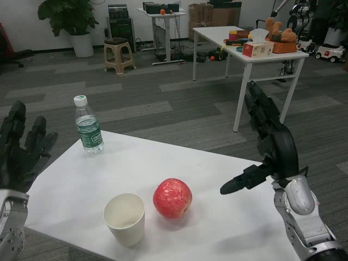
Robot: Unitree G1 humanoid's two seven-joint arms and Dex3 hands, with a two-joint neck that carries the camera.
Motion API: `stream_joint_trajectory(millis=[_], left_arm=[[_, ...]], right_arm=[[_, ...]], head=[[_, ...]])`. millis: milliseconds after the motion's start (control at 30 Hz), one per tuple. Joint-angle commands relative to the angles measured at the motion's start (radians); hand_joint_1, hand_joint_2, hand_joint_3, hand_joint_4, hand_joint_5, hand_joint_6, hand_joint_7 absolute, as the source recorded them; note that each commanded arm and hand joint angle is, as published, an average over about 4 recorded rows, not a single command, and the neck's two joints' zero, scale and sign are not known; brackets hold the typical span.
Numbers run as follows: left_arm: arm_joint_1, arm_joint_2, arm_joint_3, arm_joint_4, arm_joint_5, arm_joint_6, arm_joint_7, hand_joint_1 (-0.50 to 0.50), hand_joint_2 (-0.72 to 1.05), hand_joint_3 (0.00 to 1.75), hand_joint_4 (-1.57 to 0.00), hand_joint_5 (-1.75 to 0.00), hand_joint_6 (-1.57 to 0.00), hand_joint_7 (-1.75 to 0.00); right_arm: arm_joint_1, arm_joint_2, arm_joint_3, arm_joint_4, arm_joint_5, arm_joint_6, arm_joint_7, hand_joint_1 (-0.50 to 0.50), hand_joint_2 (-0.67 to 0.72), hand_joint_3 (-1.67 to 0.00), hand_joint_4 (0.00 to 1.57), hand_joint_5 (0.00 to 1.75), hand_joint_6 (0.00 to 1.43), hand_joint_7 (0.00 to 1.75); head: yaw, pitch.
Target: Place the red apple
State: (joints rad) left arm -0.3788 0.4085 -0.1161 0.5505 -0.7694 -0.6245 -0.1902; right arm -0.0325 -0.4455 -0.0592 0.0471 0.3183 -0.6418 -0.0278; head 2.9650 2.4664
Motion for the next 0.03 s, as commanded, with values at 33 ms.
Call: stream_joint_trajectory(millis=[33], left_arm=[[-0.017, 0.007, 0.009, 0.0, 0.001, -0.011, -0.002, -0.5, 0.99, 0.0, 0.0, -0.1, 0.0, 0.0]], right_arm=[[-0.02, -0.011, -0.008, -0.004, 0.007, 0.005, -0.003, -0.46, 0.11, -0.08, 0.0, 0.0, 0.0, 0.0]], head=[[0.0, 0.0]])
